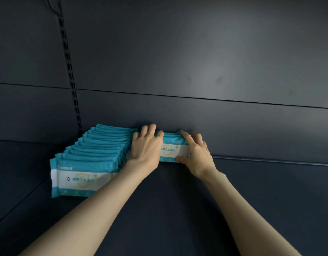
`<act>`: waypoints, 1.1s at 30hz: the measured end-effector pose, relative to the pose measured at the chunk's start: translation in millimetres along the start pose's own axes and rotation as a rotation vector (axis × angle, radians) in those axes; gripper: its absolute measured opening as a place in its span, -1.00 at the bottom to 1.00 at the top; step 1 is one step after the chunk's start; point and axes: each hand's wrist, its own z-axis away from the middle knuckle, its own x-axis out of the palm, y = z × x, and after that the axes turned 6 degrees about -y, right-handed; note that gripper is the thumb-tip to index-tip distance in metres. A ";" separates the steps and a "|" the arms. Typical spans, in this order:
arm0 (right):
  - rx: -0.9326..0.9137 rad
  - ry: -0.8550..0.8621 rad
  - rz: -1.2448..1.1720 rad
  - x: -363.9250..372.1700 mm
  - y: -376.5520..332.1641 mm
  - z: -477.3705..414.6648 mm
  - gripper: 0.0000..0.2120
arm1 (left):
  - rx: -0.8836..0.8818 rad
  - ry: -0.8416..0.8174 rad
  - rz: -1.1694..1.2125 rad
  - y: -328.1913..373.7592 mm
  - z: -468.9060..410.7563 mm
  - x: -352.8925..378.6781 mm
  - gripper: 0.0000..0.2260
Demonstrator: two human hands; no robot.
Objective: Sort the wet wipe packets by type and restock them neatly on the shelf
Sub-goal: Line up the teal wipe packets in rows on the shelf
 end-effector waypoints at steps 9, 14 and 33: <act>0.058 -0.060 0.123 -6.4 -7.5 2.6 -0.22 | 0.015 -0.078 -0.033 -0.1 0.2 4.8 -0.35; 0.075 0.023 0.094 -45.7 -29.0 22.6 -0.42 | 0.075 0.005 0.009 4.0 23.1 -34.6 -0.44; -0.249 0.100 -0.192 -15.4 18.0 403.5 -0.76 | 0.113 0.194 0.559 128.3 388.8 -46.9 -0.89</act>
